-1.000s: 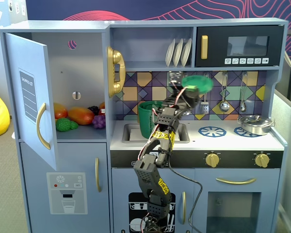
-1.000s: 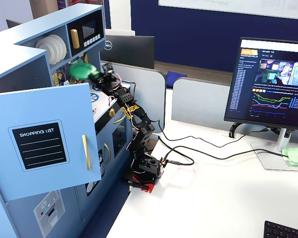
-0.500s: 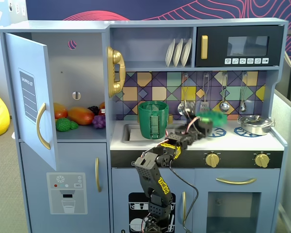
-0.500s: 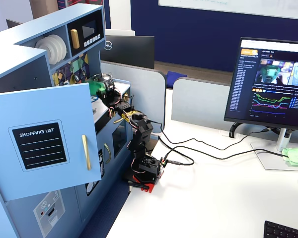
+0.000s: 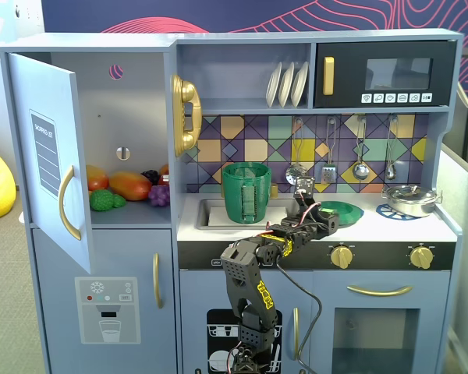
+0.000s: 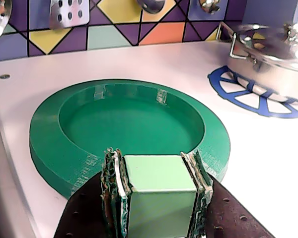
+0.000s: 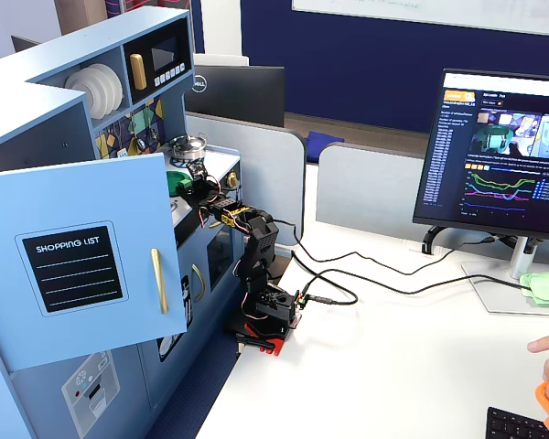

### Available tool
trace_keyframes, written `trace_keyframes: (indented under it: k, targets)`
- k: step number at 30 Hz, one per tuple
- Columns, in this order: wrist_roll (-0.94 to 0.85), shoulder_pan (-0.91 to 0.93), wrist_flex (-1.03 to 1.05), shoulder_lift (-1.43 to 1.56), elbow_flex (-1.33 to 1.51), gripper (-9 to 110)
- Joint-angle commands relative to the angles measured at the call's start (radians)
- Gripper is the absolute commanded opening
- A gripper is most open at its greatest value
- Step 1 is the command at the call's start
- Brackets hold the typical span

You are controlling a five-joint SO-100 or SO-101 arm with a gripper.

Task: Take off the lid from the green recipient and place it on the counter

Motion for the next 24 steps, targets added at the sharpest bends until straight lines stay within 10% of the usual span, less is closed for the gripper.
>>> trace_keyframes:
  k: [1,14,24]
  targets:
    - [-0.017,-0.009,-0.043,0.005,-0.008,0]
    - [0.046,0.0,0.153,0.124,-0.063,24]
    - [0.091,-0.037,0.942,0.555,-0.195,22]
